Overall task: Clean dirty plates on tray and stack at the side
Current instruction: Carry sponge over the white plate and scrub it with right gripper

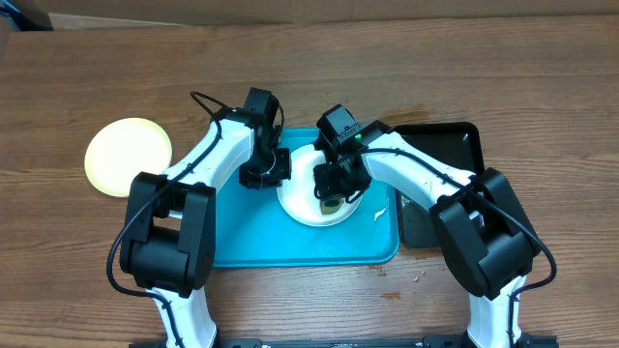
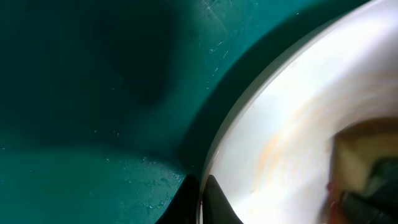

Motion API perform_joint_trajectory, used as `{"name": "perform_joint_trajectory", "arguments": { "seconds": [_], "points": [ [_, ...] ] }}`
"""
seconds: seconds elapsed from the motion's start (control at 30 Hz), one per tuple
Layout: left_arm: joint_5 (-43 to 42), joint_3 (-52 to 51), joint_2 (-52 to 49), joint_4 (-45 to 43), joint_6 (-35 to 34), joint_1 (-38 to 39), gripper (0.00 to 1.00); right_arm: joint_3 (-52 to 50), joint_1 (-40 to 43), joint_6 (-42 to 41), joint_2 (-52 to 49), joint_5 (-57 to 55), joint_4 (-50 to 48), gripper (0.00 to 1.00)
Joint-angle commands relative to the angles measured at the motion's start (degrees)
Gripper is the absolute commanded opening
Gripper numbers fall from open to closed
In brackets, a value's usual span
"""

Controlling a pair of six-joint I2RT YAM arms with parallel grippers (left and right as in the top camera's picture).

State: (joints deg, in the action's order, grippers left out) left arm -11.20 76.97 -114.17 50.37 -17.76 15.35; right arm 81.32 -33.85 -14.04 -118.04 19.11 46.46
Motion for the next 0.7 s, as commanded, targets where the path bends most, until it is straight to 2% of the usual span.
{"name": "perform_joint_trajectory", "arguments": {
  "seconds": [0.0,0.2,0.33,0.47,0.6,0.67],
  "points": [
    [-0.42,0.39,-0.46,-0.26,0.85,0.42,0.05,3.34,2.73,1.03,0.24,15.21,-0.31,0.04],
    [-0.42,0.39,-0.46,-0.22,0.87,0.42,0.04,5.53,9.14,1.18,3.96,24.61,0.44,0.04],
    [-0.37,0.39,-0.46,-0.31,0.87,0.42,0.04,5.51,12.41,5.46,4.92,31.39,4.48,0.04],
    [-0.37,0.39,-0.46,-0.94,0.87,0.42,0.04,4.20,14.40,6.10,4.90,34.84,8.09,0.04],
    [-0.37,0.39,-0.46,-1.29,0.85,0.42,0.04,2.82,14.64,14.19,4.90,35.23,7.50,0.04],
    [-0.37,0.39,-0.46,-1.33,0.85,0.42,0.04,1.90,14.21,15.69,4.90,34.97,4.90,0.04]
  ]
}}
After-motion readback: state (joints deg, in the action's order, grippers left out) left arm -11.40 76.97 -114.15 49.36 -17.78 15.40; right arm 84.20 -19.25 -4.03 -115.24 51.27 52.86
